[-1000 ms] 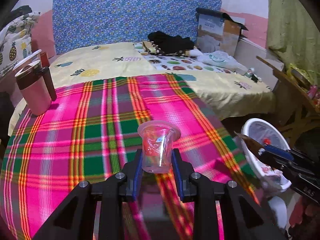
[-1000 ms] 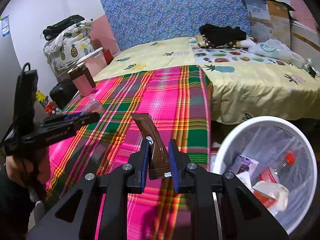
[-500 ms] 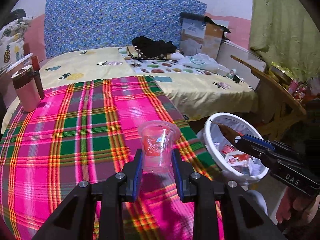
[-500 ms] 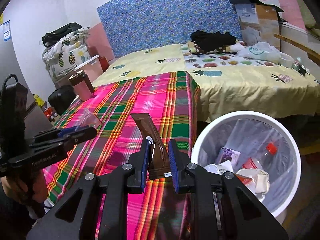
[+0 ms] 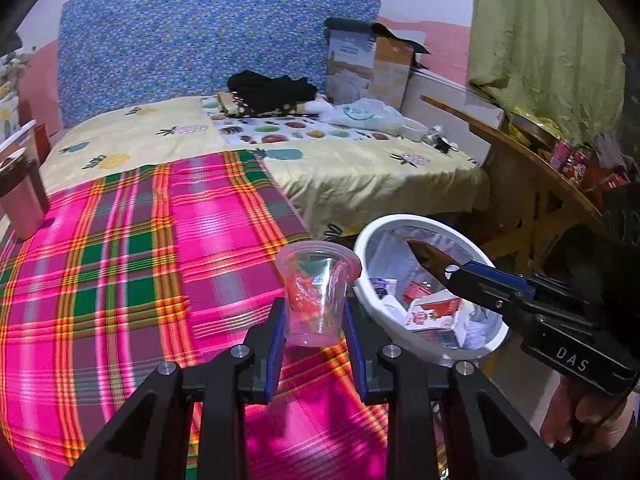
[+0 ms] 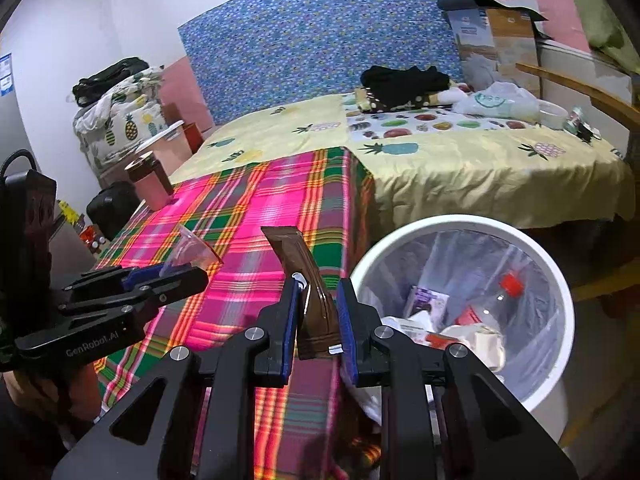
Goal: Collect trash
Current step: 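Carry the clear cup and brown wrapper over the bin and release both inside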
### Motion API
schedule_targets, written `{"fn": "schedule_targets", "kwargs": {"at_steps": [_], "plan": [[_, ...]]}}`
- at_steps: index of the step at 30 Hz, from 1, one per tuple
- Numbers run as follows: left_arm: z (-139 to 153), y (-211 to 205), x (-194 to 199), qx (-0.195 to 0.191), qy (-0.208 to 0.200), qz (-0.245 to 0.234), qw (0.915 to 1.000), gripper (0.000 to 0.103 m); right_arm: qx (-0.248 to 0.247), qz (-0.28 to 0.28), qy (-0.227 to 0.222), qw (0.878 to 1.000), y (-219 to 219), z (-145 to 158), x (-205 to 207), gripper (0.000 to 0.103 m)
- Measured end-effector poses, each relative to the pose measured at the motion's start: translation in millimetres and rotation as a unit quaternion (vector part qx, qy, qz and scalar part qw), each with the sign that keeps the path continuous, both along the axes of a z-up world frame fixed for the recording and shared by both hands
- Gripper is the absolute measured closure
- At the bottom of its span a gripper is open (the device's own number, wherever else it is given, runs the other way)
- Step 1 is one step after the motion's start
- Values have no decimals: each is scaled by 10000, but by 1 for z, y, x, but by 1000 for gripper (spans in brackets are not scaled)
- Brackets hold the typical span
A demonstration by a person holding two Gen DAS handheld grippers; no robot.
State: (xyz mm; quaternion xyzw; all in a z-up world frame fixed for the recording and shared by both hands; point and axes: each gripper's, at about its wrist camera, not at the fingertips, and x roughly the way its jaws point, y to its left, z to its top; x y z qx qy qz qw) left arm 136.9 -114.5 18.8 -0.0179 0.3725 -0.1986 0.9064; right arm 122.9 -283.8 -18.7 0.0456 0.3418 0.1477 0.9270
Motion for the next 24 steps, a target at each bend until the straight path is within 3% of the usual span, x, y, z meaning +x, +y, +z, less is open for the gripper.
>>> {"fn": "schedule_targets", "kwargs": {"at_steps": [24], "plan": [[-37,-103,35,131,326,-965,9947,74,100,-945,392,9947,-70,-20,1,83]]}}
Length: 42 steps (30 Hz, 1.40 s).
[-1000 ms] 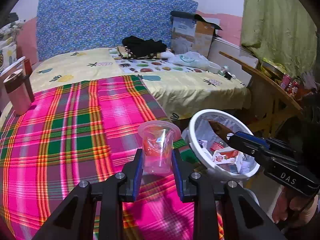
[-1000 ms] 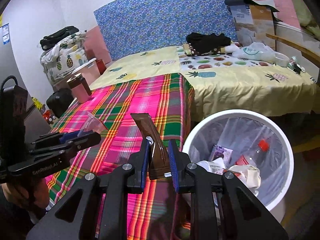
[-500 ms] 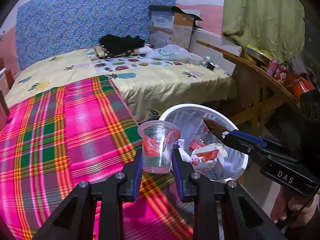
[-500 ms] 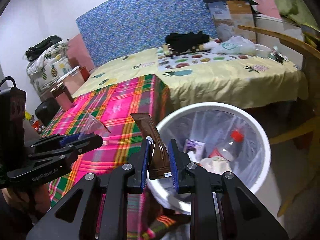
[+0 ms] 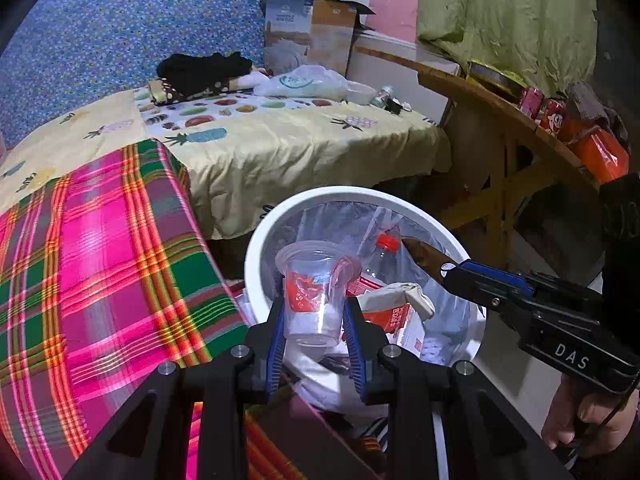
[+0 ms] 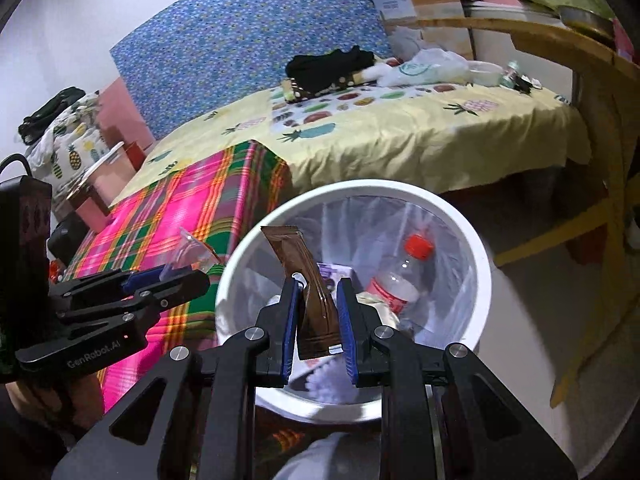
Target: Collect trash
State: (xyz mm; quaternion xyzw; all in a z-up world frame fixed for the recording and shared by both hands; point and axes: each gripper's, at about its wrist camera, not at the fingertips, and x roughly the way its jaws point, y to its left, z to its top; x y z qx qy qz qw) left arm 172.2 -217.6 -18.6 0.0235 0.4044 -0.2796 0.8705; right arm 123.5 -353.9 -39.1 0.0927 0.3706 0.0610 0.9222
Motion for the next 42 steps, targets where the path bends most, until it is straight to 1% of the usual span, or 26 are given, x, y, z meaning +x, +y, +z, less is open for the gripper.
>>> {"fn": "schedule_targets", "kwargs": {"at_steps": [8,17,20,21,22,25,27,28,33,36,37,42], "plan": [[-12,-16,7,8,153,-158,9998,74,32,-4,130,9999,-6,-6,6,83],[-24,-23,20,-86,410,-147,9990,74,111,-85,341,9993,-14,-14,12,82],[-26,-24,23,-147,454,-119,9988,70,92,-152,331,9993,-14,-14,11,81],[-26,-23,23,-175,455,-111,9987,67,81,-172,315,9993,-15,-14,11,80],[-26,-23,23,-185,455,-106,9987,65,99,-183,299,9993,-16,-14,11,80],[-26,-22,23,-210,452,-88,9987,65,143,-197,243,9994,-17,-12,11,76],[-25,-20,22,-227,430,-73,9988,65,145,-200,201,9995,-17,-11,10,68],[-24,-19,20,-230,417,-64,9988,65,142,-200,179,9995,-16,-9,9,66],[-17,-12,13,-218,315,16,9993,65,33,-180,123,9998,-10,-4,5,65],[-11,-4,5,-227,234,115,9994,59,-39,-170,90,9998,-4,0,0,65],[-10,-2,3,-238,211,144,9994,58,-60,-153,81,9998,-2,1,-1,65],[0,12,-13,-173,42,330,9993,58,-153,-42,33,9999,9,6,-9,65]]}}
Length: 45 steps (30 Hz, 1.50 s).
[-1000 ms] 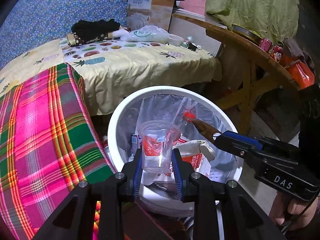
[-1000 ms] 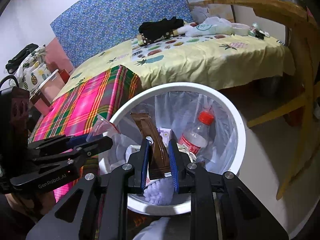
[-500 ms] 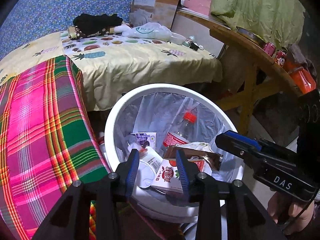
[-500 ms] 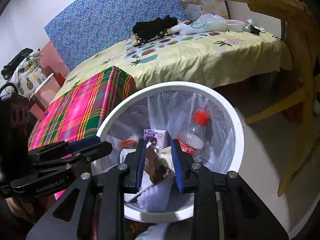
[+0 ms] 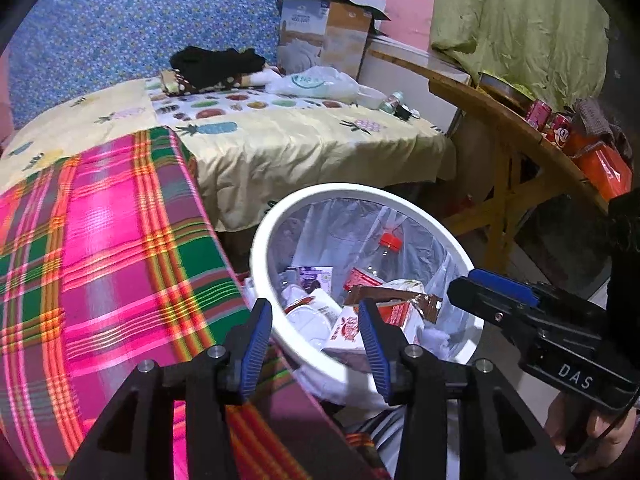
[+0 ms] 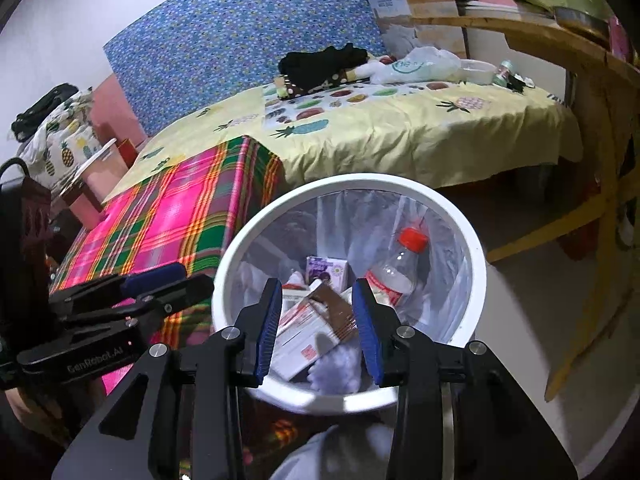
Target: Collect trash
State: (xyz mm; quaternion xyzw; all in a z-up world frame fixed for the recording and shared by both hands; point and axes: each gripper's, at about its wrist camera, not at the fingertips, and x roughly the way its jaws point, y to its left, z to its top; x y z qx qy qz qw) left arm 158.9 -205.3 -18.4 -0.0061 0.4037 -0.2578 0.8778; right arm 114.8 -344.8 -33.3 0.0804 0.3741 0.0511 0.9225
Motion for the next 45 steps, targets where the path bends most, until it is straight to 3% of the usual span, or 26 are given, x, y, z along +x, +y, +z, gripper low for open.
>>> {"fn": "schedule_targets", "kwargs": {"at_steps": [31,45], "plan": [[26,84,-108,243,-568,841,9945,58,-266,578,-276,9976,49,11,-57,65],[32,97,-125,304,-631,1128,9911,58,-260,676,-400,9966,58,13,-67,65]]}}
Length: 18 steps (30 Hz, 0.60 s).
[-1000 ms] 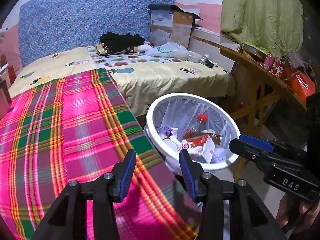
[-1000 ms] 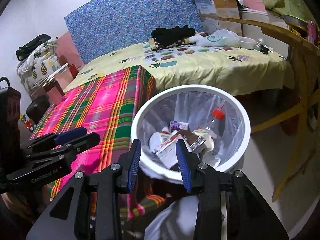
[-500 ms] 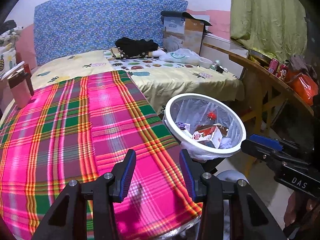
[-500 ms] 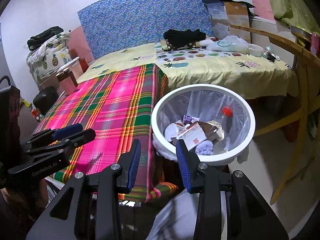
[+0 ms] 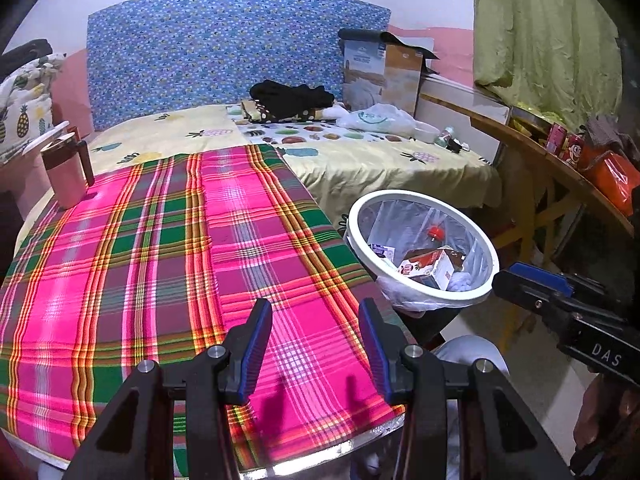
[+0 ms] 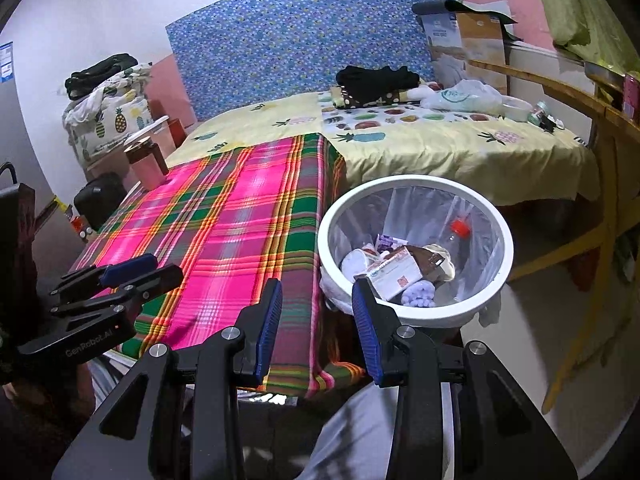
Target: Collect trash
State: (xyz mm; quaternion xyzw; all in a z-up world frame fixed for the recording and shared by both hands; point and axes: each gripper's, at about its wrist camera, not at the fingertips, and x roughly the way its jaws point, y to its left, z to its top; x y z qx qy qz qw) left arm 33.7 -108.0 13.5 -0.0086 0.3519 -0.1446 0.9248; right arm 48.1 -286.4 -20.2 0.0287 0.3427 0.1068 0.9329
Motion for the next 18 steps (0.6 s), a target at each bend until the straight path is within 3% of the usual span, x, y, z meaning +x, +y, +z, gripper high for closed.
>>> {"fn": "schedule_targets", "kwargs": {"at_steps": [18], "plan": [[1,1,-3,35,-6,34,10000,58,6,22,1,10000,4,1,-3,65]]}}
